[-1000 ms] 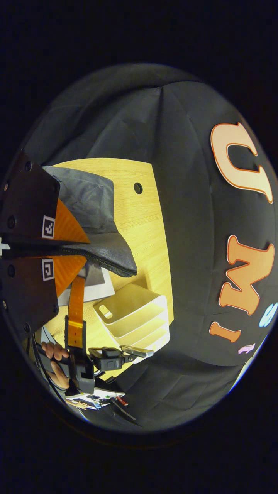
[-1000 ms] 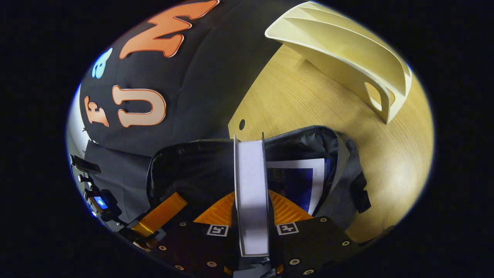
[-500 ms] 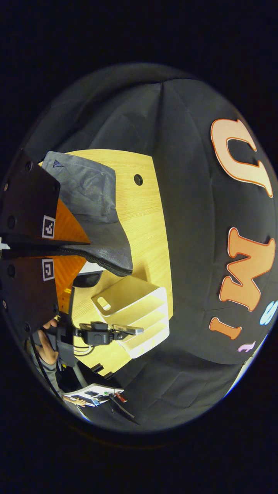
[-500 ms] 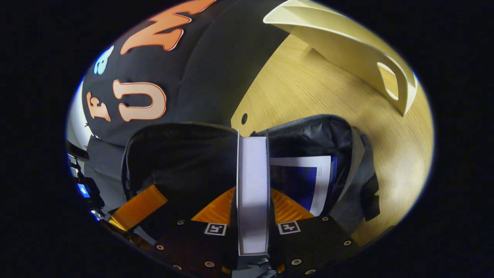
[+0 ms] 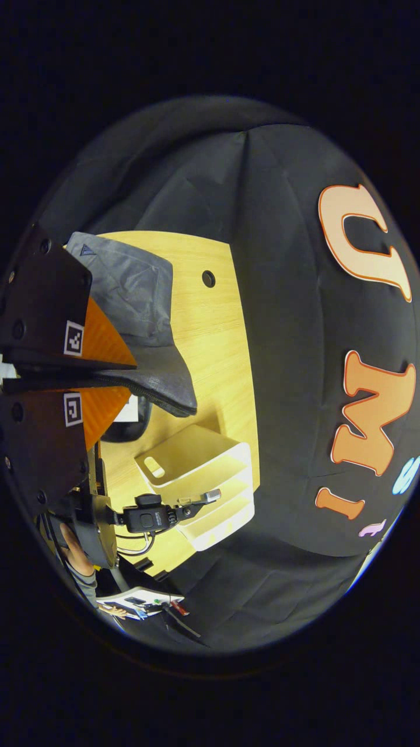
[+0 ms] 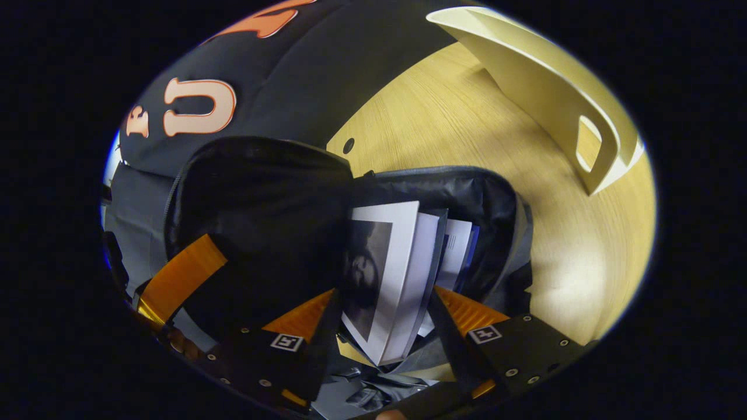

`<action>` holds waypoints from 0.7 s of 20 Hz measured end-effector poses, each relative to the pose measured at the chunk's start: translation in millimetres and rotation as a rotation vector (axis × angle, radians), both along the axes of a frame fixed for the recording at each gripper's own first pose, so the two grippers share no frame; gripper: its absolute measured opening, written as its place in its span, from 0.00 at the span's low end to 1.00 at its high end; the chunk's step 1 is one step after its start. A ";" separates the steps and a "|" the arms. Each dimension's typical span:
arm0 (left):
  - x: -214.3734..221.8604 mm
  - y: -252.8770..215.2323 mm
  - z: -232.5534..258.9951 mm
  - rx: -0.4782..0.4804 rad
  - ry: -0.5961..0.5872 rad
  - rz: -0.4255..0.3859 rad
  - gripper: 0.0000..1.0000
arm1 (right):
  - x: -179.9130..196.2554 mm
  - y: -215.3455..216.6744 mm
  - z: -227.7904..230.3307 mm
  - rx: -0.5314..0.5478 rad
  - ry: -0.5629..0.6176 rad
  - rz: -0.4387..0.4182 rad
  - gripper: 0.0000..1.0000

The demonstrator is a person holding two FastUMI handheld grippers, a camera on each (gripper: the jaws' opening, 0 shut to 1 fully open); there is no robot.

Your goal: Open the schoolbag, grab two books from the bookshelf and put them into the schoolbag.

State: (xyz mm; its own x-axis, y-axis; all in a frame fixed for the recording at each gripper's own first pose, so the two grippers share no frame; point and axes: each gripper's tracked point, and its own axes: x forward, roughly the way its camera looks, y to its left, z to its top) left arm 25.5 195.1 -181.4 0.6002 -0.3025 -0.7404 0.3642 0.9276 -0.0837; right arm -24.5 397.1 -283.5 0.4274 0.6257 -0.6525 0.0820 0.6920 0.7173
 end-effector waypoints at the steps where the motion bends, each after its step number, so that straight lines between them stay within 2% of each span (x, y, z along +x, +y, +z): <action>1: -1.9 -5.2 -1.8 -0.001 -0.001 0.004 0.12 | 0.6 -5.9 3.8 -0.021 -0.021 0.015 0.96; 4: -10.7 -18.4 -3.8 0.021 -0.010 0.023 0.16 | -0.9 -29.9 18.9 -0.047 -0.062 0.033 0.98; 6: -18.5 -31.0 -4.6 0.024 -0.017 0.042 0.25 | -0.8 -58.0 28.6 -0.073 -0.093 0.032 0.98; 9: -27.9 -58.8 0.4 -0.005 -0.044 0.055 0.56 | 4.5 -103.0 47.4 -0.139 -0.163 0.032 0.98; 11: -33.3 -71.3 2.2 -0.002 -0.060 0.074 0.68 | 7.7 -130.7 61.8 -0.164 -0.217 0.027 0.98; 14: -38.8 -100.4 9.0 -0.043 -0.078 0.103 0.71 | 16.6 -167.3 84.1 -0.200 -0.283 0.010 0.98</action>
State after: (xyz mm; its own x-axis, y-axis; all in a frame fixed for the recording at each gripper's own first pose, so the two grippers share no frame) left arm -13.3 94.7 -172.4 0.6853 -0.2670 -0.6776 0.2743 0.9565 -0.0995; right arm -7.9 229.9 -199.4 0.6035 0.5025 -0.6191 -0.1086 0.8210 0.5605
